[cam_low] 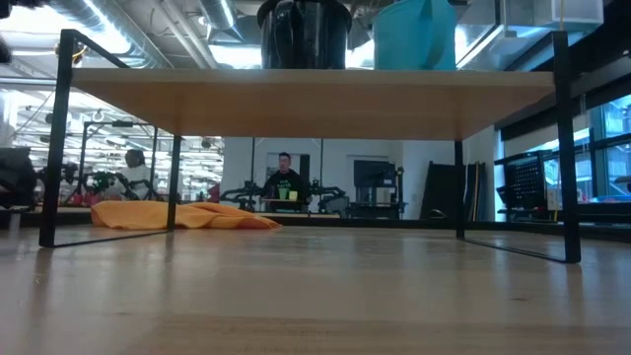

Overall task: Stack small to large cups/mugs on shelf
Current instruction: Put the orange cup on the shelf

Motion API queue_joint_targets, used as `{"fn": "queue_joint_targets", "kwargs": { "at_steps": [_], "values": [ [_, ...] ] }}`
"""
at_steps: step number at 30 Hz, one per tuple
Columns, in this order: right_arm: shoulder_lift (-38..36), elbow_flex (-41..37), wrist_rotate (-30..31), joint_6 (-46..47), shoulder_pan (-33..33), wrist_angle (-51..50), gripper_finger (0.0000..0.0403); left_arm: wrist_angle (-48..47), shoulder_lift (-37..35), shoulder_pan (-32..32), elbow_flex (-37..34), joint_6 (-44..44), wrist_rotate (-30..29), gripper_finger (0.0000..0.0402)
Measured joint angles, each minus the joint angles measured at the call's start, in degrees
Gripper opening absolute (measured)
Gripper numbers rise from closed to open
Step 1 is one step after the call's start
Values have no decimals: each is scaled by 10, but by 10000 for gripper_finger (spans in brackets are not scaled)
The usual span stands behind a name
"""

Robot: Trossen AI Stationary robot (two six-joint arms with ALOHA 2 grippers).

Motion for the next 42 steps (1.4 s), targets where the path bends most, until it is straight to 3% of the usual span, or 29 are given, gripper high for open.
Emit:
{"fn": "queue_joint_targets", "kwargs": {
  "at_steps": [4,12,23,32,37,42],
  "values": [
    [0,0,0,5,0,-11,218,43,4,-3,-35,-20,24,161],
    [0,0,0,5,0,-16,218,58,3,-7,-52,-26,-11,161],
    [0,0,0,3,0,-27,218,133,3,-7,-93,-40,-7,160],
    [0,0,0,4,0,-36,218,129,3,-7,-114,-75,-7,153],
    [0,0,0,4,0,-36,218,138,3,-7,-115,-48,0,123],
    [0,0,0,5,0,-36,218,144,3,-7,-115,-41,9,55]
  ]
}}
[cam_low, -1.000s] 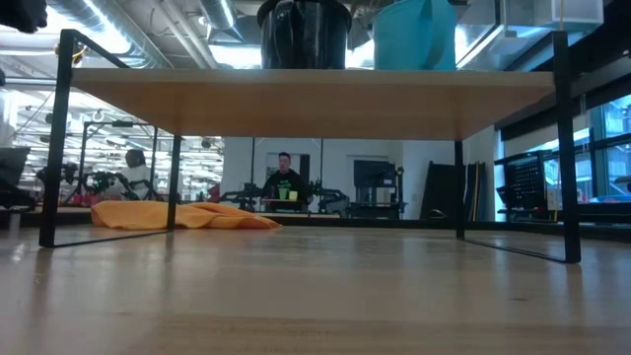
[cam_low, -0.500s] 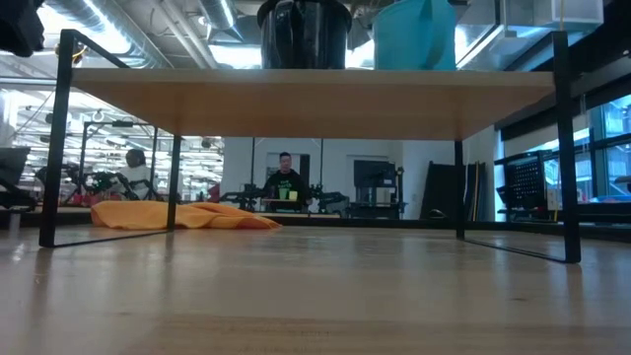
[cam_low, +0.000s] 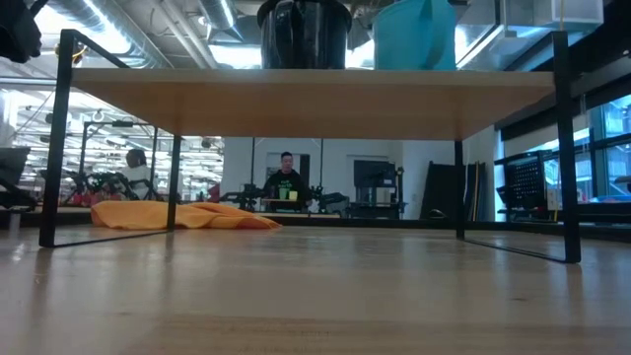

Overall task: Stack small to large cups/mugs on shelf
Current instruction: Put the orange cup on the shelf

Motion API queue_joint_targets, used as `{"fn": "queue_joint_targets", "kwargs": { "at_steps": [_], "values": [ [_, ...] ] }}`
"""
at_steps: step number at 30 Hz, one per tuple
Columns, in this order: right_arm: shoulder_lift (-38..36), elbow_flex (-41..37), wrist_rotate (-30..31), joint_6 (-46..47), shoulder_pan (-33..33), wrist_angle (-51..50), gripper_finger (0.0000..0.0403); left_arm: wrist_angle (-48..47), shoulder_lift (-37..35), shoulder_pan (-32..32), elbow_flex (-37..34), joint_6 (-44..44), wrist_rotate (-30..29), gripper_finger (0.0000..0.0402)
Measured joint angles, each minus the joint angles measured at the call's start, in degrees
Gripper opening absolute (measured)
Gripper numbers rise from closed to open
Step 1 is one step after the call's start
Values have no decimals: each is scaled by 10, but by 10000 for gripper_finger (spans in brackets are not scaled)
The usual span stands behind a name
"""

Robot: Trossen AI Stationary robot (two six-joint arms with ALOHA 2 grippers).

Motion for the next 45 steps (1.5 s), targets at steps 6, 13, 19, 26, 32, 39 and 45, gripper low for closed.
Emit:
{"fn": "queue_joint_targets", "kwargs": {
  "at_steps": [6,13,19,26,32,39,45],
  "values": [
    [0,0,0,0,-2,0,218,-14,0,-1,17,4,21,15],
    [0,0,0,-2,-6,-3,218,-119,-1,4,117,25,21,14],
    [0,0,0,-4,-6,-12,218,-267,-2,45,292,87,-24,14],
    [0,0,0,-3,-10,-15,218,-377,-1,128,468,239,-138,14],
    [0,0,0,0,-10,-15,218,-388,7,234,504,449,-140,14],
    [0,0,7,17,-10,-15,218,-318,47,371,504,657,-44,14],
    [0,0,11,50,-10,-15,218,-310,92,463,505,752,38,14]
  ]
}}
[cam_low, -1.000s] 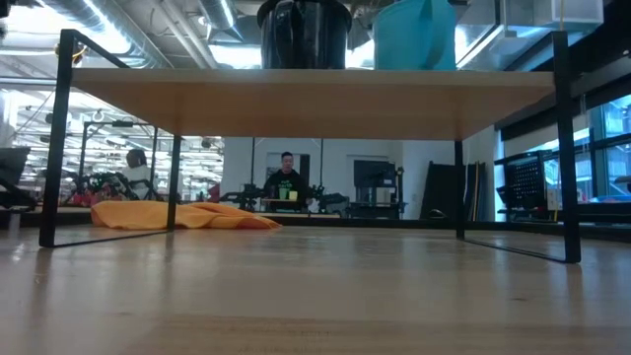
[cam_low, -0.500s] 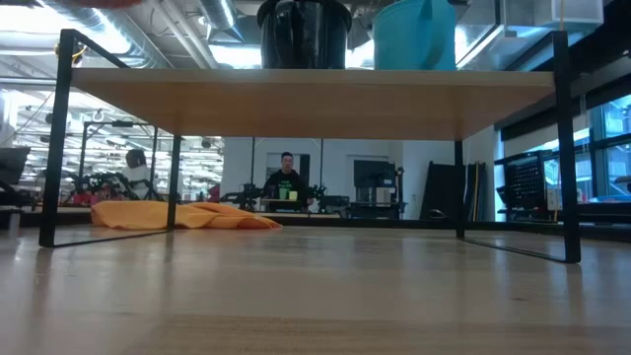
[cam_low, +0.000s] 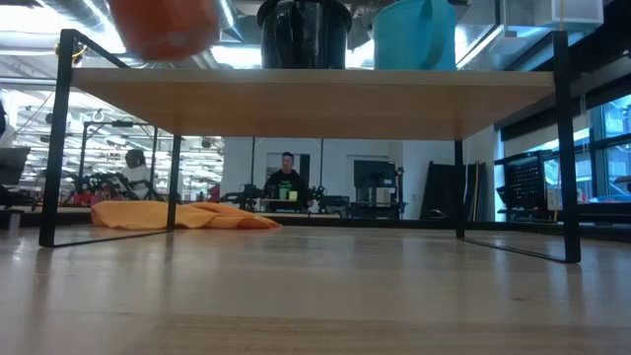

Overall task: Stack small to large cups/mugs on shelf
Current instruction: Put the orange cup on the shelf

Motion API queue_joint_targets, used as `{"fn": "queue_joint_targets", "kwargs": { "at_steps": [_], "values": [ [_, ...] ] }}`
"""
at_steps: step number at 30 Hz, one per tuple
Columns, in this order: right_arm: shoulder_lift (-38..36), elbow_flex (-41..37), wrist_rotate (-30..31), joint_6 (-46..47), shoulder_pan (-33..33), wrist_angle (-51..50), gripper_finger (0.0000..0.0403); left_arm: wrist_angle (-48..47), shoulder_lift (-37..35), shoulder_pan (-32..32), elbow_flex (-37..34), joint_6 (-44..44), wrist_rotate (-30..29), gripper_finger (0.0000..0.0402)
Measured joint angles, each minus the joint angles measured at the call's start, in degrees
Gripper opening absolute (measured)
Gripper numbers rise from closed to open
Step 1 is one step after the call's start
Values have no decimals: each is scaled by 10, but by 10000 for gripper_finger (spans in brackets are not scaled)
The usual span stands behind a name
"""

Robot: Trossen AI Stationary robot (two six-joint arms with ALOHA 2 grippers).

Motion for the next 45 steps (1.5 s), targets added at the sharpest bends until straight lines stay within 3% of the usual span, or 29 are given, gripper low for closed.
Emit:
{"fn": "queue_joint_targets", "kwargs": {
  "at_steps": [8,19,30,37,45],
  "values": [
    [0,0,19,40,16,-1,218,-2,41,83,0,86,69,14],
    [-1,-4,34,43,16,-9,218,2,84,147,0,110,174,14],
    [0,-4,50,40,15,-12,218,-5,103,160,0,120,174,15],
    [0,-4,50,39,15,-20,218,5,104,160,0,119,180,55],
    [0,-4,56,39,15,-33,218,14,104,160,0,118,177,58]
  ]
}}
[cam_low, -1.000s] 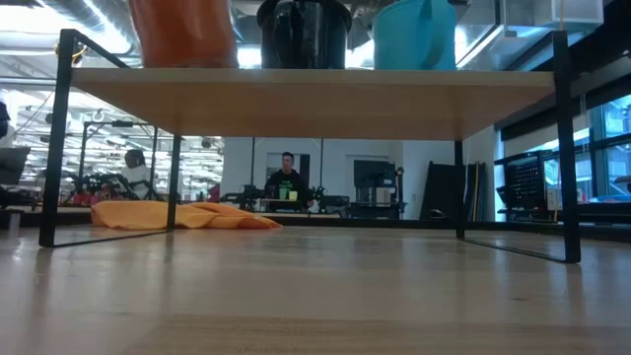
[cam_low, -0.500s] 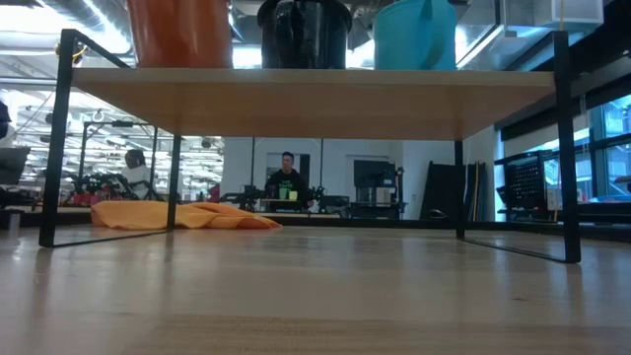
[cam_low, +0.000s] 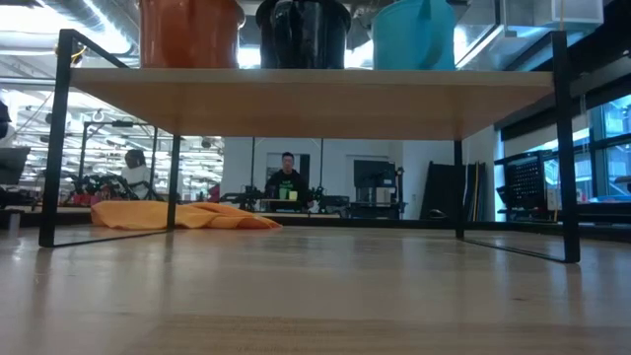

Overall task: Stack small to large cups/mugs on shelf
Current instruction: Put the orange cup on the shelf

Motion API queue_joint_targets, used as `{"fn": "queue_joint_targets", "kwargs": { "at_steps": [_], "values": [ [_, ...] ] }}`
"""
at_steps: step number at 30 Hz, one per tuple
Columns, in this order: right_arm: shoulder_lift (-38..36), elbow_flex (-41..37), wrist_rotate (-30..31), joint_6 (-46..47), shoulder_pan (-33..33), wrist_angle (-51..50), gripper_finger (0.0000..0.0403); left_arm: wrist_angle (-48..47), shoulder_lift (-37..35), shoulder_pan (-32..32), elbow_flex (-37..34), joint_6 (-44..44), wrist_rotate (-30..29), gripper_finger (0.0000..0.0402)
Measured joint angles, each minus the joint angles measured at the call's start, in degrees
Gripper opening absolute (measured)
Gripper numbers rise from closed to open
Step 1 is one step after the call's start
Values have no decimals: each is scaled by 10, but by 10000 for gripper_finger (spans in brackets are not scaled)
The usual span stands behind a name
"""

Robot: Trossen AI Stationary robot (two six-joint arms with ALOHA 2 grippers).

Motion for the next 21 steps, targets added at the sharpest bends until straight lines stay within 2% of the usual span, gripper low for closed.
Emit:
{"fn": "queue_joint_targets", "kwargs": {
  "at_steps": [13,18,21],
  "values": [
    [0,0,4,0,0,-15,218,49,0,0,0,2,1,59],
    [0,0,4,0,0,-28,218,57,-2,5,1,1,-17,59],
    [1,0,4,3,0,-32,218,52,-7,11,24,-17,-16,59]
  ]
}}
